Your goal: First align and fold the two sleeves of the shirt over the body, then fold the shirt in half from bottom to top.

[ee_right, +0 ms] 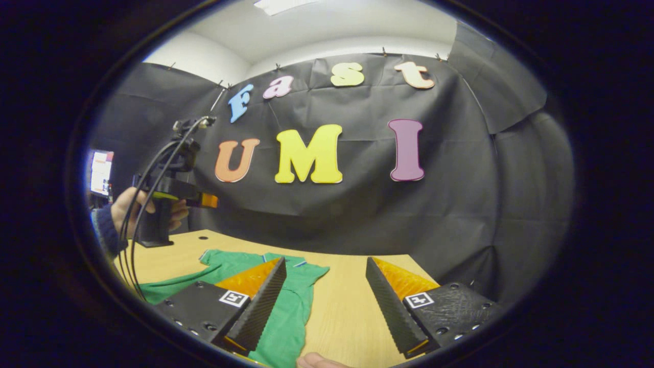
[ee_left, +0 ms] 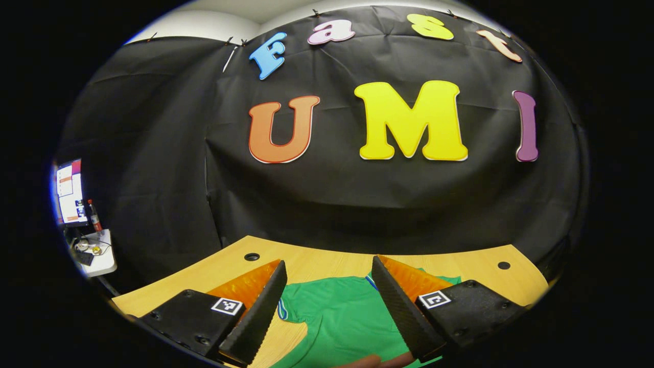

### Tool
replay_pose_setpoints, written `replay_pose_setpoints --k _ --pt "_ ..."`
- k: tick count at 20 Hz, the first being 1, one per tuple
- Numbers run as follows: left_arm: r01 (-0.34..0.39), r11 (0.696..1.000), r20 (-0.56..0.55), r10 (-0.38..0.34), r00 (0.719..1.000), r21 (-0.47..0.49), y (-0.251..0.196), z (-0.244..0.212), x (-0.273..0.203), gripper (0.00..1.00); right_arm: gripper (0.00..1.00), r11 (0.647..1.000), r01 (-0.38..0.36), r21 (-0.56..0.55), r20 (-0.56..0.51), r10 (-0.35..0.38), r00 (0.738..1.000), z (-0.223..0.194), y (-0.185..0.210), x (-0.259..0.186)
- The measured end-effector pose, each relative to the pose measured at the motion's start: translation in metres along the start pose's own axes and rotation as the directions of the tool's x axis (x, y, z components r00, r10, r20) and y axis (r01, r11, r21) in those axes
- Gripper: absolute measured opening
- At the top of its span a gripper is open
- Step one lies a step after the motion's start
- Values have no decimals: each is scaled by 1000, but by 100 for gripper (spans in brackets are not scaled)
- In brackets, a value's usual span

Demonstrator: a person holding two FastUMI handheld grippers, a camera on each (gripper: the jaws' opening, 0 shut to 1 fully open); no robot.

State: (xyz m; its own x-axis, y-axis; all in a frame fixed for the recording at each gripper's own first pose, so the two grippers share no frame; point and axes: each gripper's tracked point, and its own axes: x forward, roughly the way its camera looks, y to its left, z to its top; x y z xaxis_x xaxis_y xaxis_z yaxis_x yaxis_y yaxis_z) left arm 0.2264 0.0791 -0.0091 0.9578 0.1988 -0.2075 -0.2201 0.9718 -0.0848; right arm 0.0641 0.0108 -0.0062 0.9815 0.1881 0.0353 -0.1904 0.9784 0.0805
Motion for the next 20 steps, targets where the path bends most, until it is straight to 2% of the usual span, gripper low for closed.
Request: replay_pose_setpoints --k 3,6,9,10,11,15,18,19,20 --pt "-25 999 15 25 1000 25 10 -10 44 100 96 998 2 61 -33 0 999 -11 -14 9" --pt "-3 998 -39 5 999 62 15 -43 83 100 93 995 21 99 -56 -15 998 -19 -28 18" --pt "-28 998 -119 35 992 60 40 -85 106 100 96 995 15 96 -42 -11 999 -20 -30 24" --pt "-30 999 -154 37 987 45 48 -101 112 100 91 995 -1 97 -36 5 999 -19 -26 25" --pt "-39 999 -185 44 982 30 55 -115 117 100 96 995 -19 96 -32 23 999 -20 -21 26" --pt "-91 996 -324 88 942 5 85 -167 133 100 95 995 -56 77 -38 59 998 -26 -9 29" --pt "-68 996 -439 39 898 -50 79 -200 136 100 96 998 -34 61 -38 36 999 -26 -13 31" --pt "-67 996 -460 35 887 -54 79 -206 137 100 96 997 -28 67 -38 31 999 -26 -15 32" --pt "-79 996 -467 56 883 -29 85 -210 139 100 91 997 -25 79 -40 28 999 -26 -16 33"
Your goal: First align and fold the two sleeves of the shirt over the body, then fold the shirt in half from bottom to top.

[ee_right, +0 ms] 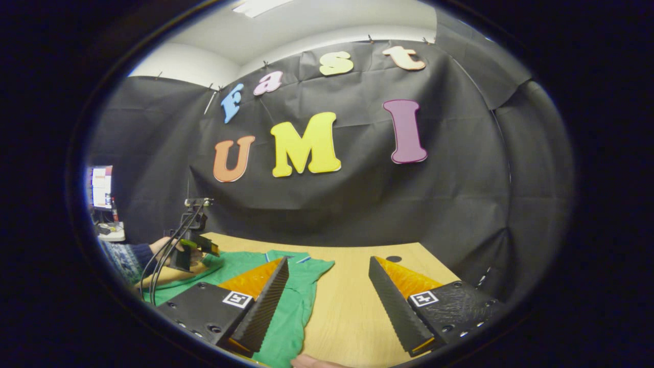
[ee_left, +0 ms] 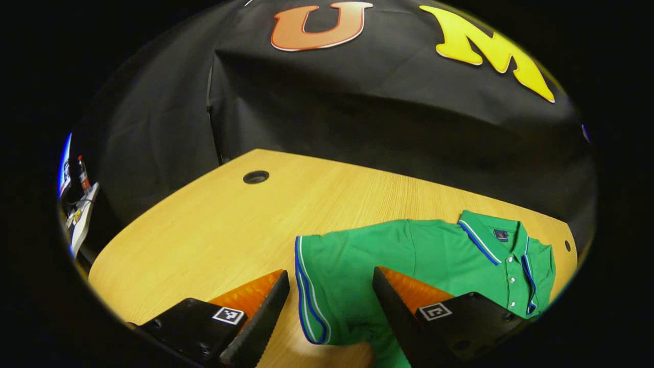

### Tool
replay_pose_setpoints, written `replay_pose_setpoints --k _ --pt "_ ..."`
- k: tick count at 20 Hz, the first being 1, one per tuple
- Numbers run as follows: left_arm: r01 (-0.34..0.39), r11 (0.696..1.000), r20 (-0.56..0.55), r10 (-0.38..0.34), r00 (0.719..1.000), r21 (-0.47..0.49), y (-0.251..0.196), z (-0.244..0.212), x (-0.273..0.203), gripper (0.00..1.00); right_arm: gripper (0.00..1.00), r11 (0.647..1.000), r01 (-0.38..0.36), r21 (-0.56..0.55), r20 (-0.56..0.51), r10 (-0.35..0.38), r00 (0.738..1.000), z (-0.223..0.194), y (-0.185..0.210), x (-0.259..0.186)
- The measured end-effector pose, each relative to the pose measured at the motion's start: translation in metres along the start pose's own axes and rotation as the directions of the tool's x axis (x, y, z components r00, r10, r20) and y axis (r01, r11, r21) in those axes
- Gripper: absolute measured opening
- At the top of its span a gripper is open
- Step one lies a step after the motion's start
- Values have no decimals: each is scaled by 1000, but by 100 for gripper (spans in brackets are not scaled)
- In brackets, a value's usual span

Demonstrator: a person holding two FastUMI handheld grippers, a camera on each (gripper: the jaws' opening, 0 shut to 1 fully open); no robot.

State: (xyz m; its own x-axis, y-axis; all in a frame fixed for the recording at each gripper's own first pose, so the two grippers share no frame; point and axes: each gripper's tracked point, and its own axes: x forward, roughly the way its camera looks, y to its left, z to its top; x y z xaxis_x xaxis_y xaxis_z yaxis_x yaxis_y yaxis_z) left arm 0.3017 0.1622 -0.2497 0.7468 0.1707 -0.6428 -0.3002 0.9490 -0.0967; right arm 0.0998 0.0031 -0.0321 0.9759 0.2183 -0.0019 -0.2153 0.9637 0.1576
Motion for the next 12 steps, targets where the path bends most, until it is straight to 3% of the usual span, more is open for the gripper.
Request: replay_pose_setpoints --k 2,4,6,7,8,9,11,12 --pt "-22 999 -17 22 1000 39 5 -6 6 100 95 1000 7 30 -3 -7 1000 0 -4 1" --pt "-8 999 -20 8 1000 41 4 -3 9 84 95 998 18 53 -6 -18 1000 0 -9 3" --pt "-5 1000 -29 6 1000 31 3 -7 9 75 96 997 24 67 -8 -23 1000 -1 -11 4" --pt "-1 999 -29 2 1000 35 3 -6 9 60 96 997 23 71 -9 -22 1000 -1 -11 4" --pt "7 999 -23 -7 1000 38 2 -6 10 55 96 997 22 74 -8 -22 1000 0 -11 4" --pt "14 999 -26 -13 1000 31 -1 -5 9 34 96 997 23 75 -8 -22 1000 -1 -12 5" --pt "14 999 -36 -12 999 44 -3 -6 8 16 96 997 27 73 -9 -26 1000 -1 -12 5" --pt "3 998 -39 -1 999 62 -2 -4 7 14 96 997 27 68 -12 -26 1000 -2 -11 6"
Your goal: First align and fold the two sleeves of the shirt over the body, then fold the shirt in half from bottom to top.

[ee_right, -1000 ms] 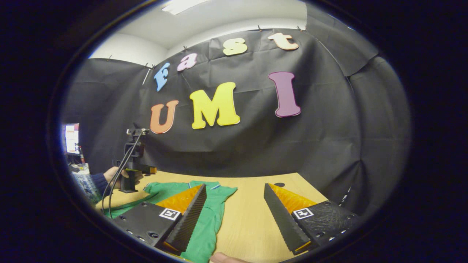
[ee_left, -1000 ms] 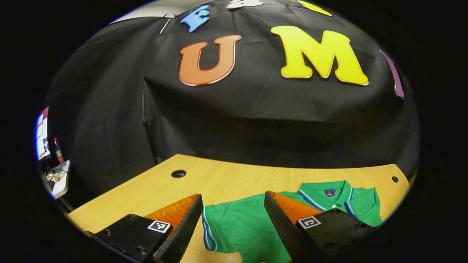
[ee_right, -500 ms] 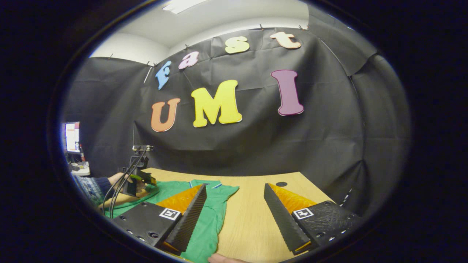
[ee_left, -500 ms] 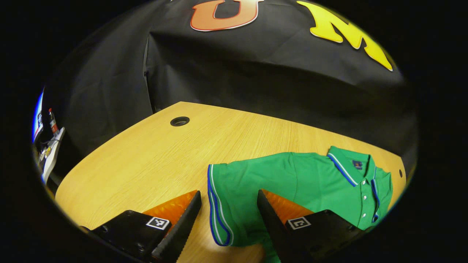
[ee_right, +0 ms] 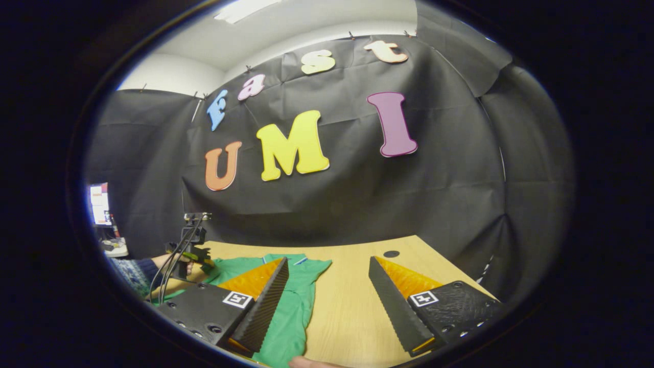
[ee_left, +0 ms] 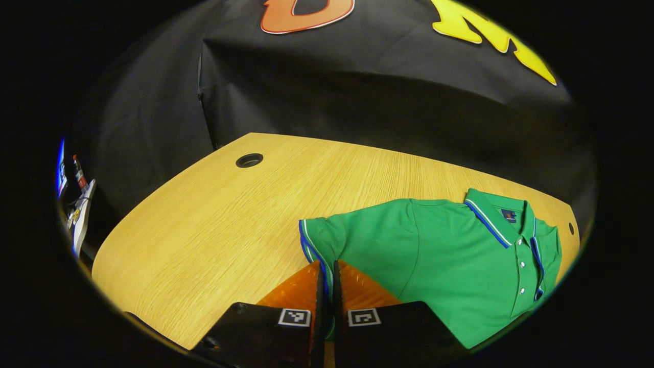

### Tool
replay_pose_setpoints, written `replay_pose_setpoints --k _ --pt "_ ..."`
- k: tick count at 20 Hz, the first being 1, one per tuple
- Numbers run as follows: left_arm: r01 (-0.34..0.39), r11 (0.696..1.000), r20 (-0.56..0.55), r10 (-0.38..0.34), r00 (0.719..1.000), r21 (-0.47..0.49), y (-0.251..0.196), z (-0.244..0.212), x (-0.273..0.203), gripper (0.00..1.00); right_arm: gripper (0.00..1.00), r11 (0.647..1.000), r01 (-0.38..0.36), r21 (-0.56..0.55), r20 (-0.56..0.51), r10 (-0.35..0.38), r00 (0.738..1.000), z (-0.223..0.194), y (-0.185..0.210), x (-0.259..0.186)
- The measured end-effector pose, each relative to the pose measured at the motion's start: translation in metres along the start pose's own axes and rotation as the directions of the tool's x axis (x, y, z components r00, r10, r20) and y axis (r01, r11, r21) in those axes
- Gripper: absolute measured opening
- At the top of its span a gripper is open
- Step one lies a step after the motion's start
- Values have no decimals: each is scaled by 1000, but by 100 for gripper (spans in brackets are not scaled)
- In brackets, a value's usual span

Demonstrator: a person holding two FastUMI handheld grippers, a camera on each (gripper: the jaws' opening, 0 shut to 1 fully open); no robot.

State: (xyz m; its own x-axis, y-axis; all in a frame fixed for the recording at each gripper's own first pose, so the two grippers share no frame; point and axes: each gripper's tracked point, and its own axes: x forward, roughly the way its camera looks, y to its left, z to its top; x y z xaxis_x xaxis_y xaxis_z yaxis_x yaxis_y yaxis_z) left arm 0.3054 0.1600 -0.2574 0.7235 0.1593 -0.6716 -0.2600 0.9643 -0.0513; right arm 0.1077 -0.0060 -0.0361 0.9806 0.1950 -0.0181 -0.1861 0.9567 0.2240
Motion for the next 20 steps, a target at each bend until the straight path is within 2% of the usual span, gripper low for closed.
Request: replay_pose_setpoints --k 3,8,20 --pt "-32 998 23 31 999 48 -4 12 -7 10 91 1000 7 -20 0 -7 1000 -1 -2 -1" --pt "-20 997 58 16 998 73 -29 30 -23 10 95 1000 10 9 4 -10 1000 1 -6 -2" --pt "107 979 59 -119 991 171 -140 26 -36 13 95 997 49 58 -16 -48 999 -3 -21 1"
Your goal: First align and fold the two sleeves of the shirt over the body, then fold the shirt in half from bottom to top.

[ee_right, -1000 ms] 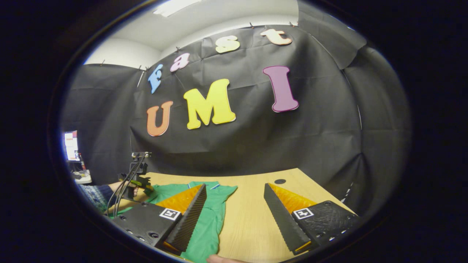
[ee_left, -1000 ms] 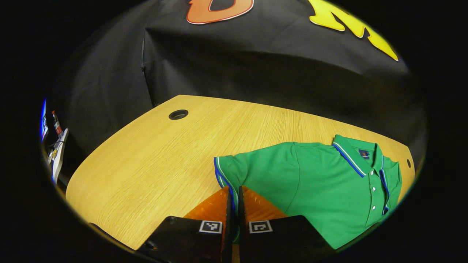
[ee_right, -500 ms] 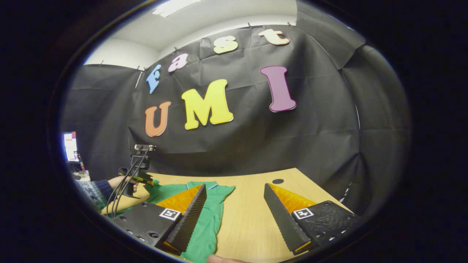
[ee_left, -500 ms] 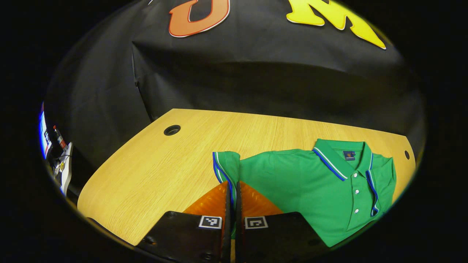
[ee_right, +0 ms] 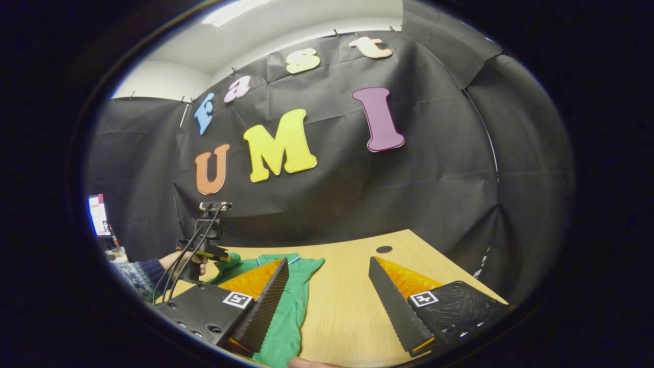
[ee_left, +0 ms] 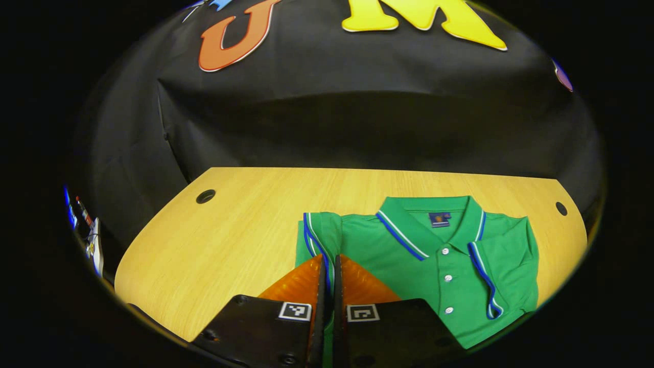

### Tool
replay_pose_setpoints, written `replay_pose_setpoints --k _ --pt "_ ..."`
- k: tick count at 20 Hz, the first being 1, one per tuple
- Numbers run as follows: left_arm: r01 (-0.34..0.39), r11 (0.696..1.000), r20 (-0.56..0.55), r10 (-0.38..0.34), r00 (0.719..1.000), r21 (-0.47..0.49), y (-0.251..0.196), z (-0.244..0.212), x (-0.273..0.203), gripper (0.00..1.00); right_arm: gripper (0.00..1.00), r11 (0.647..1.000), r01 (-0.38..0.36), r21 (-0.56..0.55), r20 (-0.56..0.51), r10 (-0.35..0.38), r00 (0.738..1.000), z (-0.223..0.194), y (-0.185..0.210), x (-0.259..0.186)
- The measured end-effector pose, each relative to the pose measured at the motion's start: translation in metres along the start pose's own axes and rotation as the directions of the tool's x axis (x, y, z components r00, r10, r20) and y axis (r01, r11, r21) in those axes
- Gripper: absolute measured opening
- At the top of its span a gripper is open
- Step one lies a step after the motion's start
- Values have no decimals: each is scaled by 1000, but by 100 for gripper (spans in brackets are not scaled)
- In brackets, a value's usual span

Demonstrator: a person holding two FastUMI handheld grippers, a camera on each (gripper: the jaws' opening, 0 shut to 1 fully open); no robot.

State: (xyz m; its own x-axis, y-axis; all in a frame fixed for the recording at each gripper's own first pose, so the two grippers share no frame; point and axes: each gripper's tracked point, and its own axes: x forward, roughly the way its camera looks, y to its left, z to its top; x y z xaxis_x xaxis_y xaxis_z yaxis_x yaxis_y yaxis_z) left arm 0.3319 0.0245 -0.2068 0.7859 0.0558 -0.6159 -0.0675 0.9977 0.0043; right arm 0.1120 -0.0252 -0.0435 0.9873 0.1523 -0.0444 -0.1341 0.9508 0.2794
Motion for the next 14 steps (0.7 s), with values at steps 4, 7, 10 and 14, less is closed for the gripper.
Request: replay_pose_setpoints --k 4,7,10,14 --pt "-3 999 17 3 1000 51 -24 0 -1 39 96 1000 1 -19 -8 -1 1000 -4 2 2" --pt "67 996 21 -68 997 58 -48 -4 -7 85 95 999 26 -30 -11 -26 1000 -4 -2 3" --pt "50 998 34 -52 998 42 -45 -6 -20 100 95 998 47 -37 -9 -48 999 -2 -5 3" --pt "66 998 76 -67 995 17 -36 -6 -59 100 96 997 69 -43 -2 -69 998 -1 -8 -1"
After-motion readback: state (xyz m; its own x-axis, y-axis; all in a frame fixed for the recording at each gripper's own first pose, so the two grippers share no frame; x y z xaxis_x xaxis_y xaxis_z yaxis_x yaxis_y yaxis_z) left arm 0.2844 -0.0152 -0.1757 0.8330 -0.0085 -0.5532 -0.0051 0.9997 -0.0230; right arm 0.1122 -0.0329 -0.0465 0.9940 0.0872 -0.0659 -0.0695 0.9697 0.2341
